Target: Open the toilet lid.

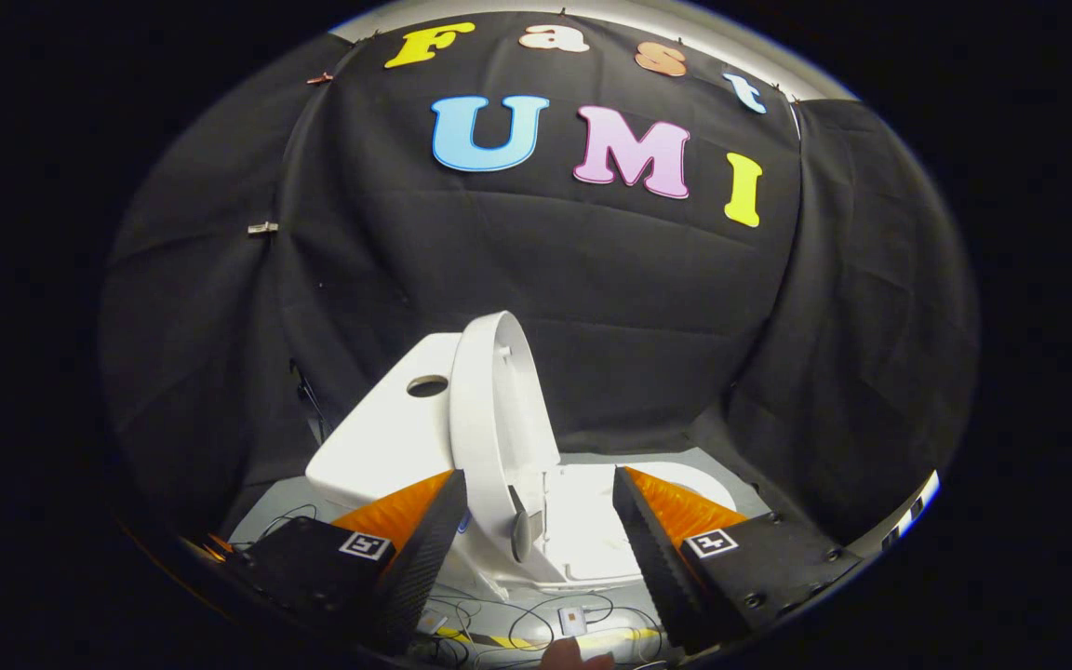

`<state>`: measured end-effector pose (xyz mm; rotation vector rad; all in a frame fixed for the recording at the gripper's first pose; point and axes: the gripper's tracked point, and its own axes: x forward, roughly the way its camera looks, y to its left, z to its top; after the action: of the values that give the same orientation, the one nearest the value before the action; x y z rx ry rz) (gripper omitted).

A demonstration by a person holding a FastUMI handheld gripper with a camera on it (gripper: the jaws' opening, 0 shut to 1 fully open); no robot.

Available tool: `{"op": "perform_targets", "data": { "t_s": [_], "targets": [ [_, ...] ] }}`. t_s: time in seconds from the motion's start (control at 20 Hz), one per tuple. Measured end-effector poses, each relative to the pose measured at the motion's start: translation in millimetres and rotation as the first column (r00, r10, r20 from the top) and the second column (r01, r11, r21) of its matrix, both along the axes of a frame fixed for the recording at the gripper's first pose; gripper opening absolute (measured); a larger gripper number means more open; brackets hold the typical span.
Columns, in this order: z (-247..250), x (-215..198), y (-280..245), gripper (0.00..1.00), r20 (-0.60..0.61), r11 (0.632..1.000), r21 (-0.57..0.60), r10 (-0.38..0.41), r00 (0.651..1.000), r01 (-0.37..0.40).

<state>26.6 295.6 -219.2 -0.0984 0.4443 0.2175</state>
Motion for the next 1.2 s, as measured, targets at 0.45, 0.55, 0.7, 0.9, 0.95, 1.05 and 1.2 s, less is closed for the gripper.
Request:
{"op": "perform_targets", "data": {
  "t_s": [0.45,0.55,0.7,0.9,0.95,1.05,1.2],
  "targets": [
    [99.4,-5.7,-29.4,0.99,0.168,0.999,0.048,0.005,0.986,-0.013],
    [121.2,-9.8,-41.3,0.98,0.2,0.998,0.063,-0.003,0.98,-0.009],
    [149.4,-14.5,-61.7,0.99,0.254,0.996,0.084,-0.023,0.967,0.002],
    [175.1,-25.4,-86.2,0.98,0.296,0.992,0.122,-0.034,0.955,-0.002],
    [179.6,-28.7,-93.4,0.98,0.303,0.991,0.132,-0.039,0.952,-0.001],
    [188.6,-33.4,-107.0,0.98,0.323,0.989,0.146,-0.044,0.945,-0.004],
    [210.1,-39.9,-126.8,0.98,0.369,0.986,0.165,-0.057,0.928,-0.005]
  ]
}}
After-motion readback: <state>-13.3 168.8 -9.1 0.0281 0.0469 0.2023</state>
